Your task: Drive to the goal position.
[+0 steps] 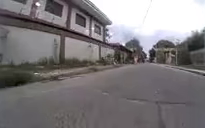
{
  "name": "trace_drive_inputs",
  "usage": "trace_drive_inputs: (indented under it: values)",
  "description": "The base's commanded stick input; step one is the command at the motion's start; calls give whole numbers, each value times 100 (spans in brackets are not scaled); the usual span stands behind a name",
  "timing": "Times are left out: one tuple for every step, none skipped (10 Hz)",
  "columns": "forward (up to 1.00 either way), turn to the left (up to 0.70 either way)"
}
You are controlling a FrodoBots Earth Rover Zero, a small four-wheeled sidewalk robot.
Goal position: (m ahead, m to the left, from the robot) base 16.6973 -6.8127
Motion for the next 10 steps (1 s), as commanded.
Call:
trace_drive_inputs:
  values:
    - [100,-36]
    - [100,-36]
    - [100,-36]
    - [100,-36]
    - [100,-31]
    - [100,-9]
    - [100,-8]
    - [100,-6]
    - [100,0]
    - [100,4]
